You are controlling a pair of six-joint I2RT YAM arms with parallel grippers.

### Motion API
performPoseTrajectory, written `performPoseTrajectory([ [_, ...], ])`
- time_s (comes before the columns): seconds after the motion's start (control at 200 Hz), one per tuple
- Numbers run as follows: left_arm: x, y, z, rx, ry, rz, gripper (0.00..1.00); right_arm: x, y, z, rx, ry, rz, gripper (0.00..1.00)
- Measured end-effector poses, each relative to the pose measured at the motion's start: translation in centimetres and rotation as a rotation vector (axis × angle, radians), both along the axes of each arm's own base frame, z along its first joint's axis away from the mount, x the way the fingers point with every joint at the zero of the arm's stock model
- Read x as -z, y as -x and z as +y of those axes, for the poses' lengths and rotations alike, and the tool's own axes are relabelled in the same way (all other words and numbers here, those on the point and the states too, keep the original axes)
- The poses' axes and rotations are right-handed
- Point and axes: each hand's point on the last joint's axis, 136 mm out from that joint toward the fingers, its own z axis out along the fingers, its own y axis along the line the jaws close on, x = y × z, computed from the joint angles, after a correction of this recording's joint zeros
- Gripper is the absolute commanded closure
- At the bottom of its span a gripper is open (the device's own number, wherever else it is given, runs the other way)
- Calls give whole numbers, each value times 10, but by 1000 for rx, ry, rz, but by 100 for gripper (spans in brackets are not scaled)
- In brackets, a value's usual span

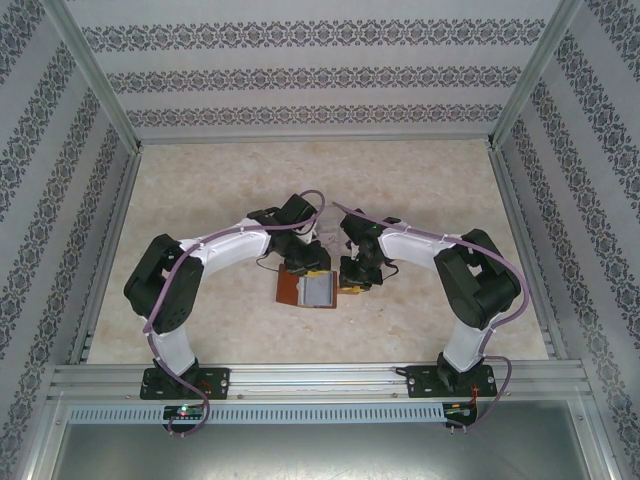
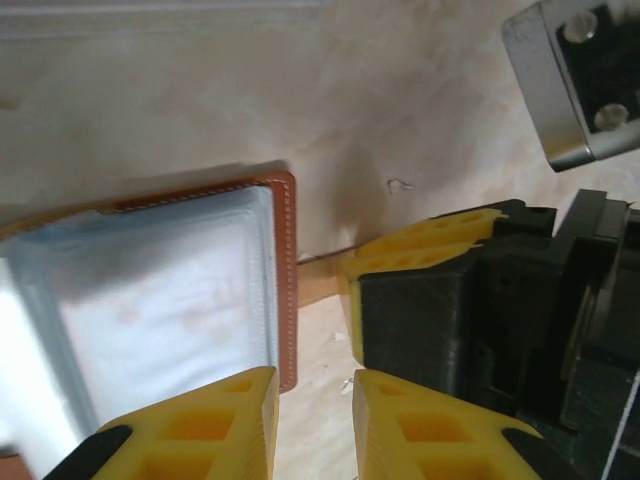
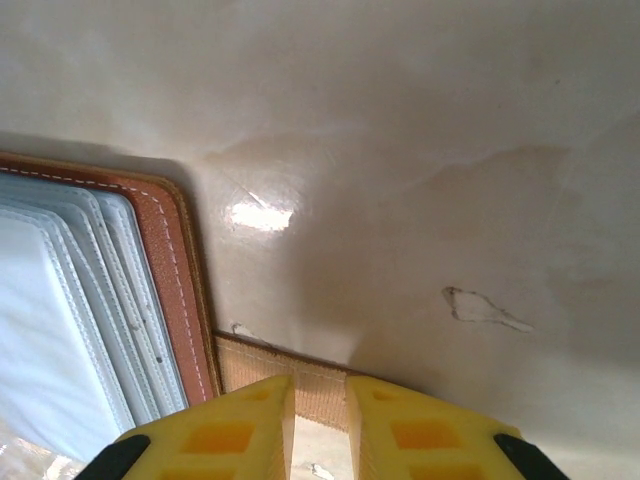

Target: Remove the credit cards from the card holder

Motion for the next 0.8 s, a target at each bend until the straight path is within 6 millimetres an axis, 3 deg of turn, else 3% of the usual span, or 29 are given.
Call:
performPoseTrajectory([
  [0.3, 23, 17, -4, -1, 29, 95, 73, 0, -1, -1, -1, -3, 0, 77],
  [0.625, 34, 25, -15, 22, 45, 129, 72, 0, -1, -1, -2, -4, 1, 77],
  [0.804, 42, 26, -11, 22, 8, 140, 72, 0, -1, -1, -2, -4, 1, 77],
])
